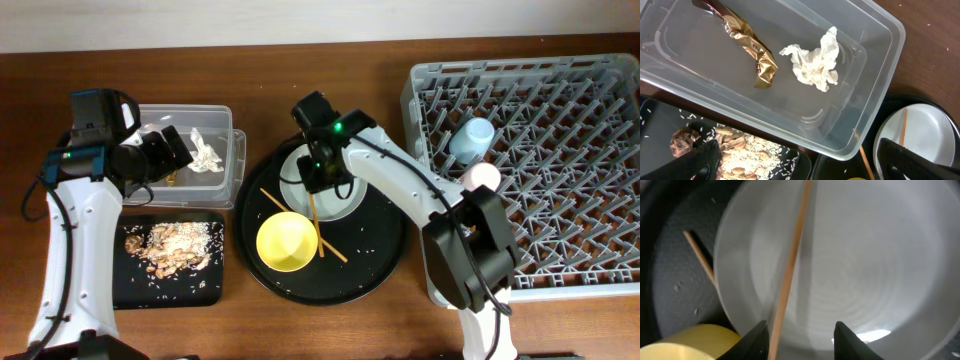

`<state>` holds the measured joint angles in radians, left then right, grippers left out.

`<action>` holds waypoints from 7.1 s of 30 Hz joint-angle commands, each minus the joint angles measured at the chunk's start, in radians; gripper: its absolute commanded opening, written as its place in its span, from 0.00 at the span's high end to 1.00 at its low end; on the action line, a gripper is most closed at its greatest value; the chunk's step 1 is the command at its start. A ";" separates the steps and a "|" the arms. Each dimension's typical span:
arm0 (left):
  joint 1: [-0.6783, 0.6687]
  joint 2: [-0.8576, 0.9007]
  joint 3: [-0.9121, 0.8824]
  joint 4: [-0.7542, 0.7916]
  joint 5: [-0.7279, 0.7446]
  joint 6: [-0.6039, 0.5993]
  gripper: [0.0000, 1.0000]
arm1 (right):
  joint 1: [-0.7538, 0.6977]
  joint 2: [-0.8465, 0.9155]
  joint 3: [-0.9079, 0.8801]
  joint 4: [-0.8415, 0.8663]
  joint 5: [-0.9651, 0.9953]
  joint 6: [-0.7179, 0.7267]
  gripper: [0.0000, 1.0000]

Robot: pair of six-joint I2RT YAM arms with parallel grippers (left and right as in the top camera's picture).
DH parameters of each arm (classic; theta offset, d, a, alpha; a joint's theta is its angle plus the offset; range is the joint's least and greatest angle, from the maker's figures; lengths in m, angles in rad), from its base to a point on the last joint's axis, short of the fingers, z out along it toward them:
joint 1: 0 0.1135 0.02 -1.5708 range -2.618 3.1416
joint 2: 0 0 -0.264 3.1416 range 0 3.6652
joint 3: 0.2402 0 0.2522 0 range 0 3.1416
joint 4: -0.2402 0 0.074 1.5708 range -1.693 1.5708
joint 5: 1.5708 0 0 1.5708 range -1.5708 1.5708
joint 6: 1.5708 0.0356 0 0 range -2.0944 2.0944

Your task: Sort waste into correct bins and load items into the dishwasher rack

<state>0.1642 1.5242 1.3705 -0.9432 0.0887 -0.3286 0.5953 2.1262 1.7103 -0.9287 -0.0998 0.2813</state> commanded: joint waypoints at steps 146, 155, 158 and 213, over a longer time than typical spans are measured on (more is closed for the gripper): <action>0.002 -0.012 0.001 -0.002 -0.011 0.009 0.00 | 0.100 -0.194 -0.473 0.210 -0.069 -0.404 0.57; 0.002 -0.012 0.001 -0.001 -0.011 0.009 0.01 | 0.100 -0.188 -0.536 0.240 -0.069 -0.404 0.65; 0.002 -0.012 0.001 -0.001 -0.011 0.009 0.00 | 0.100 -0.188 -0.536 0.241 -0.069 -0.404 0.67; 0.002 -0.012 0.001 -0.002 -0.011 0.009 0.00 | 0.099 -0.278 -0.342 0.023 0.022 0.027 0.67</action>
<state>0.1642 1.5242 1.3705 -0.9432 0.0849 -0.3290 0.6891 1.8206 1.3788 -0.9298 -0.0826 0.1482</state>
